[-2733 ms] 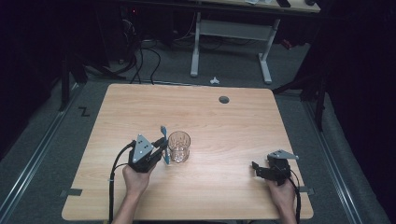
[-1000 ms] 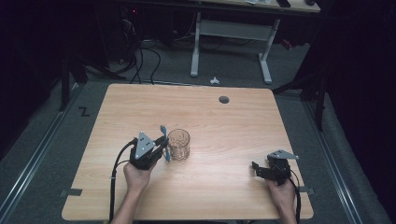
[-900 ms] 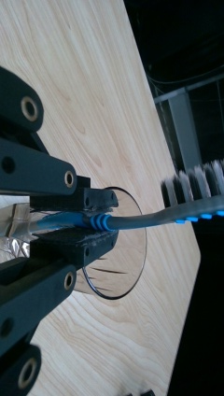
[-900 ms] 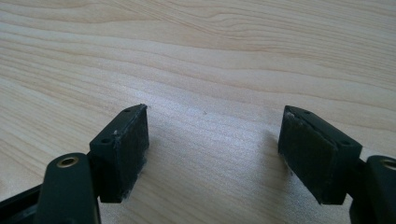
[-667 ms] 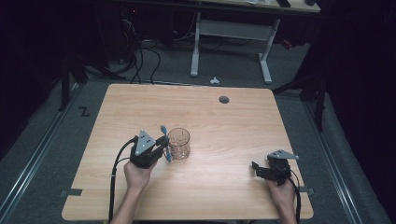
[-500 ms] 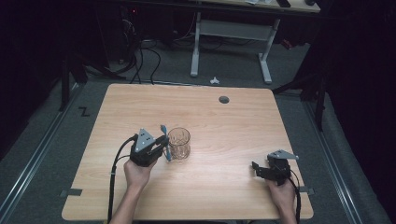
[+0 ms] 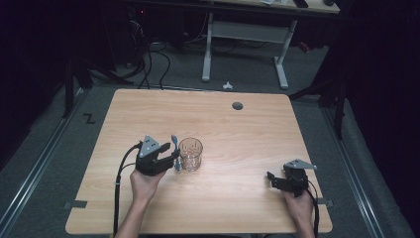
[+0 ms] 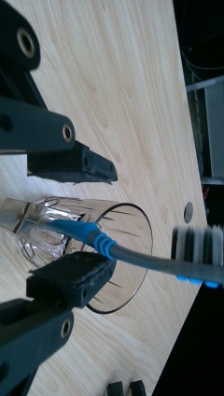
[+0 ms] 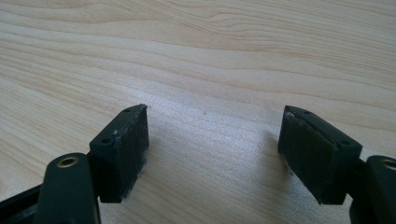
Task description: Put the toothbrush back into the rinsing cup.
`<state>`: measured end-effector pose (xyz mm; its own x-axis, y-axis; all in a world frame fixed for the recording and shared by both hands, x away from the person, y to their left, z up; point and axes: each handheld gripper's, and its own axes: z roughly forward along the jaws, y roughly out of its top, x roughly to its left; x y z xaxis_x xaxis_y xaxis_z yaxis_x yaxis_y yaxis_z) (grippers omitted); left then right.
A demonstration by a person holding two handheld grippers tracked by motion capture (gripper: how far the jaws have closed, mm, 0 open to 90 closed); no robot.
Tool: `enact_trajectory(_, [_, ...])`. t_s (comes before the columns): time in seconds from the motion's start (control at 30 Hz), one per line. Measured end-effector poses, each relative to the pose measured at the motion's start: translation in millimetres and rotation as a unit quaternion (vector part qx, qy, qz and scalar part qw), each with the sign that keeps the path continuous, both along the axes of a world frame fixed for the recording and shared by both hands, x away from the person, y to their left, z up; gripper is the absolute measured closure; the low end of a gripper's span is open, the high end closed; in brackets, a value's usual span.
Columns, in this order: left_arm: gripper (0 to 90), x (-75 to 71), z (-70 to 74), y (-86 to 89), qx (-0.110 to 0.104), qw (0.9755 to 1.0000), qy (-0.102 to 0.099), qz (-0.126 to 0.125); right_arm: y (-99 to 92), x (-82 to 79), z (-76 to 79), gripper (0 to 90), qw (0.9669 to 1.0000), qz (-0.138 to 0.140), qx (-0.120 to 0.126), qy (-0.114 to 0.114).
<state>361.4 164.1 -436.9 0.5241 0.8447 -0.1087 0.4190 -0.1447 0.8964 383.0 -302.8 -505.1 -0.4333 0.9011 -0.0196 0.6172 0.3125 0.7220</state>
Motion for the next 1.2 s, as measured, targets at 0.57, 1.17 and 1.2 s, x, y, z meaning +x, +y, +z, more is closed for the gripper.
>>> enact_trajectory(0.57, [48.3, -10.8, 5.1, 10.5, -0.002, 1.0000, -0.003, 0.005, 0.0, 0.0, 0.0, 24.7, 1.0000, 0.000, 0.000, 0.000])
enact_trajectory(1.17, [48.0, -19.8, 8.7, 27.1, -0.011, 0.9996, -0.012, 0.023, 0.0, 0.0, 0.0, 24.7, 1.0000, 0.000, 0.000, 0.000])
enact_trajectory(1.2, [47.9, -20.1, 8.9, 28.2, -0.011, 0.9996, -0.012, 0.024, 0.0, 0.0, 0.0, 24.7, 1.0000, 0.000, 0.000, 0.000])
